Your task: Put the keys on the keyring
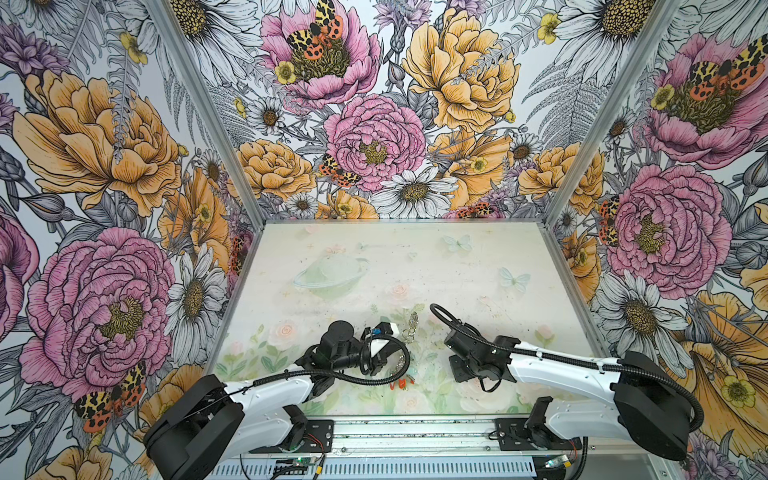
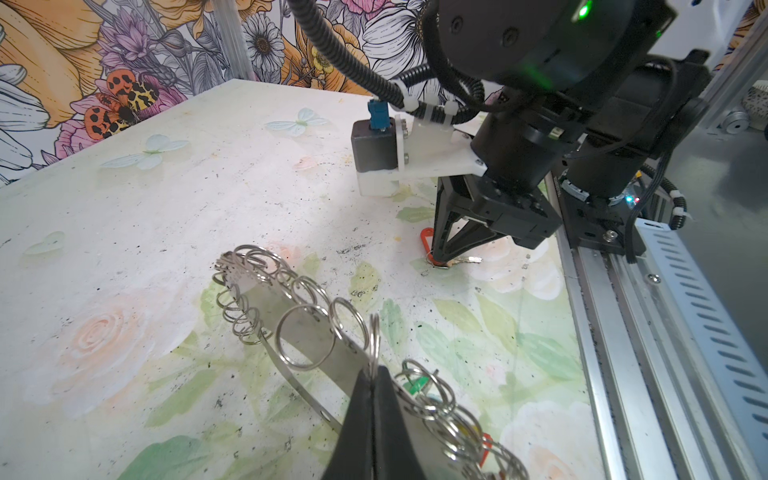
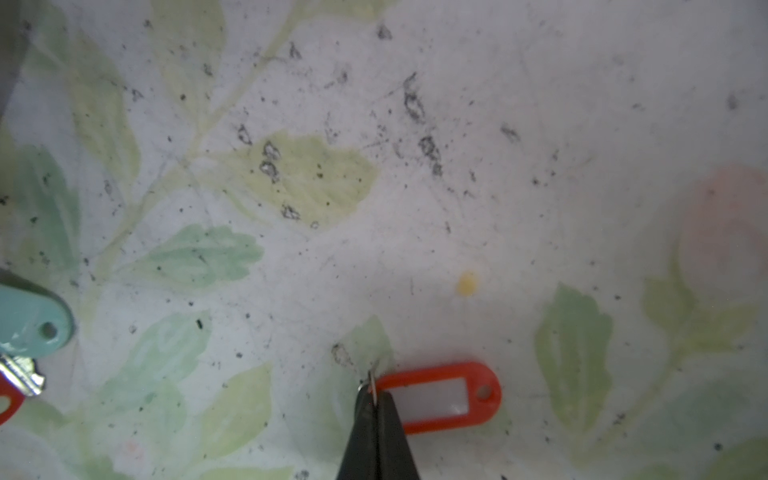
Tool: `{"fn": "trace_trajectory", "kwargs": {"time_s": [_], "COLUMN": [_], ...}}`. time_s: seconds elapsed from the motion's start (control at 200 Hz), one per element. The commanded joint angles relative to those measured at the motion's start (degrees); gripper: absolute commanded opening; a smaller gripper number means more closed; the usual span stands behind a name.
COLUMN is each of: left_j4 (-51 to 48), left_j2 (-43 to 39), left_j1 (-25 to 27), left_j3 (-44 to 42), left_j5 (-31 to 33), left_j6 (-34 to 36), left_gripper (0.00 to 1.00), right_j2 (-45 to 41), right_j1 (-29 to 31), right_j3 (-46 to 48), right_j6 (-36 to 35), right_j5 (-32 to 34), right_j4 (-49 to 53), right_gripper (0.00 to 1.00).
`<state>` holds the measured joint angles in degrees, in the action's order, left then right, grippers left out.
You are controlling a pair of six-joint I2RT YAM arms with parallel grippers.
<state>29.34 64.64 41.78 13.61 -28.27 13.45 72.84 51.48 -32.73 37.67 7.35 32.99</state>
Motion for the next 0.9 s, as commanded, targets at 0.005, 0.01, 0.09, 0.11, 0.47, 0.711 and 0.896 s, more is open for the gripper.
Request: {"fn": "trace_trajectory", "kwargs": {"time_s": [0.005, 0.01, 0.09, 0.11, 0.47, 0.711, 0.896], "left_j4": [1.8, 1.8, 1.8, 1.8, 1.6, 1.5, 1.5], "left_j2": [0.2, 0.2, 0.3, 0.3, 0.2, -0.1, 0.1], "left_j1": [0.4, 0.3, 0.4, 0.4, 0.4, 0.4, 0.4], "left_j3": [1.9, 1.9, 2.0, 2.0, 2.0, 1.9, 2.0], "left_j5": [-0.8, -0.8, -0.8, -0.8, -1.0, -1.0, -1.0], "left_j6": [0.5, 0.4, 0.4, 0.4, 0.4, 0.4, 0.4], "left_gripper": [0.00, 0.00, 0.00, 0.00, 0.00, 0.00, 0.00], "right_j2": [0.5, 0.4, 0.0, 0.0, 11.1, 16.4, 18.2], "right_j1": [0.6, 0.6, 0.6, 0.6, 0.6, -0.8, -3.9], "right_j3": [-0.9, -0.9, -2.0, -2.3, -13.8, -20.5, -23.2], "right_j6": [0.0, 0.0, 0.0, -0.1, -1.7, -5.2, -9.4], "right_j5": [0.6, 0.5, 0.0, -0.1, -8.3, -7.6, -8.8], "right_j4": [-0.7, -0.6, 0.8, 1.4, 21.0, 29.2, 30.4], "right_gripper": [0.03, 0.02, 0.01, 0.00, 0.00, 0.00, 0.00]}}
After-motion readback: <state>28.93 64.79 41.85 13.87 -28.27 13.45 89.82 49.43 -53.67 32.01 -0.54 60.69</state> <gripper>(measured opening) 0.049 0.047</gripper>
